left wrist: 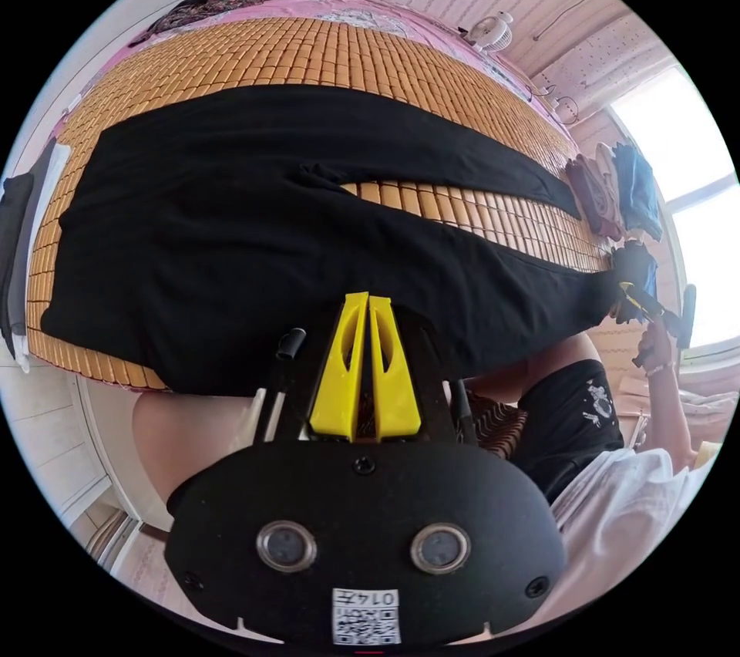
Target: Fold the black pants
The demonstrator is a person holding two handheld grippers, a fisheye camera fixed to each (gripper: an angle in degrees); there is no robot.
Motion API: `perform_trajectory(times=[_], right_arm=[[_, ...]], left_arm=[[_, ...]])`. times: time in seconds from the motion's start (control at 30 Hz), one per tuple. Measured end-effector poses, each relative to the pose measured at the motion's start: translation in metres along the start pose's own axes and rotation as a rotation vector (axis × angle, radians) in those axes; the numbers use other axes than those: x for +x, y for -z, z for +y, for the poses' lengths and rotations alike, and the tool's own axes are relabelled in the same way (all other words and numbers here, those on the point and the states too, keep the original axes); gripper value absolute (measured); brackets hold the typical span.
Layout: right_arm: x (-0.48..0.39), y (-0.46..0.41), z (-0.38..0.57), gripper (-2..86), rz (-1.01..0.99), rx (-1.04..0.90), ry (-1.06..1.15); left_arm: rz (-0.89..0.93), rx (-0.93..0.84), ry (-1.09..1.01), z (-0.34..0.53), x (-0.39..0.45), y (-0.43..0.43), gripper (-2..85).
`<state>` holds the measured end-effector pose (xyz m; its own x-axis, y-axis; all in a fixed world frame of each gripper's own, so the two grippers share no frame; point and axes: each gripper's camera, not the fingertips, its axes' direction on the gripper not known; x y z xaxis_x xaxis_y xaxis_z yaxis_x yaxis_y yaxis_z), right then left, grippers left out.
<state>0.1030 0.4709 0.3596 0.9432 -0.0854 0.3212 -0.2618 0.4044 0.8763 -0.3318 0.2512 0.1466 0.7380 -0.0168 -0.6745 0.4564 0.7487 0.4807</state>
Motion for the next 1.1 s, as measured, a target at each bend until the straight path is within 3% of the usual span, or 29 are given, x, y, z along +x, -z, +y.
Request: perform_trajectory(times=[0.07,0.27,0.63,0.87,1.1], right_arm=[[0.042,0.028,0.002,1.5,-0.001,0.074,-0.166],[0.098,0.044,0.02,3.9,-0.004,0.152,-0.357],[0.046,-0.028,-0.015,1.7,0.097,-0.077,-0.18],[0.027,-0.034,-0.055,-0.5,0.263,-0.087,-0.043],[0.063,-0.016,-0.056,-0.4,0.089,-0.046,-0.191]], left_arm=[[0.013,0.014,-0.003,-0.001,0.005,0.002,-1.0],[0.053,0.061,-0.027,-0.008,0.019,0.016,-1.0],[-0.064,-0.075,-0.104,-0.027,0.038,-0.007,-1.0],[-0.095,-0.103,-0.125,-0.051,0.032,0.006,-1.0],[0.061,0.019,0.049,-0.032,-0.028,0.055,-0.9]])
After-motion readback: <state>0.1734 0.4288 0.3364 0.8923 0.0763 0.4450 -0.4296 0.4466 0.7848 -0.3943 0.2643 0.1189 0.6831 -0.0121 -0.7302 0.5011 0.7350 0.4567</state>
